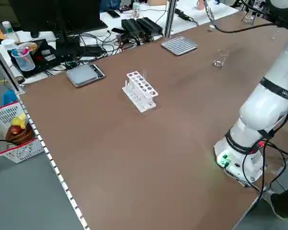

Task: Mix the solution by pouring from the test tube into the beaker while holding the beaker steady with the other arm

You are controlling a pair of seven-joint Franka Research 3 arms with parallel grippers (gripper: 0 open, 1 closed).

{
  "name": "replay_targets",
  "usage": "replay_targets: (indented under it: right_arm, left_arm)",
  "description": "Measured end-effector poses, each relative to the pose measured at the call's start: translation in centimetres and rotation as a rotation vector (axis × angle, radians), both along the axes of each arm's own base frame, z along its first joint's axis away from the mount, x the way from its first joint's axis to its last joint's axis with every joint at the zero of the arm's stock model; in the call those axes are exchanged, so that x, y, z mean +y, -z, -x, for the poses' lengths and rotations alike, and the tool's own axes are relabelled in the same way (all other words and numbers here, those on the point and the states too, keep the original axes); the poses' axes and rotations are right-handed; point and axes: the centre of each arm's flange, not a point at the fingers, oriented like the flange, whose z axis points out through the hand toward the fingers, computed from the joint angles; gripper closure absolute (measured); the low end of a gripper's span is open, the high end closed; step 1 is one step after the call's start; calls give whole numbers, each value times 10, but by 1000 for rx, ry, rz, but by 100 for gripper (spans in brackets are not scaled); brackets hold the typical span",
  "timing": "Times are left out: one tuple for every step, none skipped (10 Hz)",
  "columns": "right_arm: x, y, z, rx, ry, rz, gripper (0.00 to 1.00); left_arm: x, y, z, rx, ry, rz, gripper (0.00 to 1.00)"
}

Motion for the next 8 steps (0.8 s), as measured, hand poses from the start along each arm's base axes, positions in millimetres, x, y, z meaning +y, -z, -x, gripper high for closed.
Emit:
replay_targets:
  right_arm:
    - [0,0,0,0,0,0,0]
    - [0,0,0,0,0,0,0]
    - [0,0,0,0,0,0,0]
    - [0,0,0,0,0,0,0]
    - [0,0,0,0,0,0,0]
    - [0,0,0,0,0,0,0]
    - [0,0,0,0,0,0,0]
    - [0,0,0,0,0,0,0]
  left_arm:
    - [0,0,0,1,5,0,0]
    - [0,0,0,1,12,-1,0]
    - [-1,0,0,1,18,13,0]
    - [-3,1,0,3,20,46,0]
    - [-1,3,-2,6,31,65,0]
    - [4,3,-3,2,68,67,0]
    - [12,3,-4,-8,125,63,0]
    - [20,3,-6,-25,179,55,0]
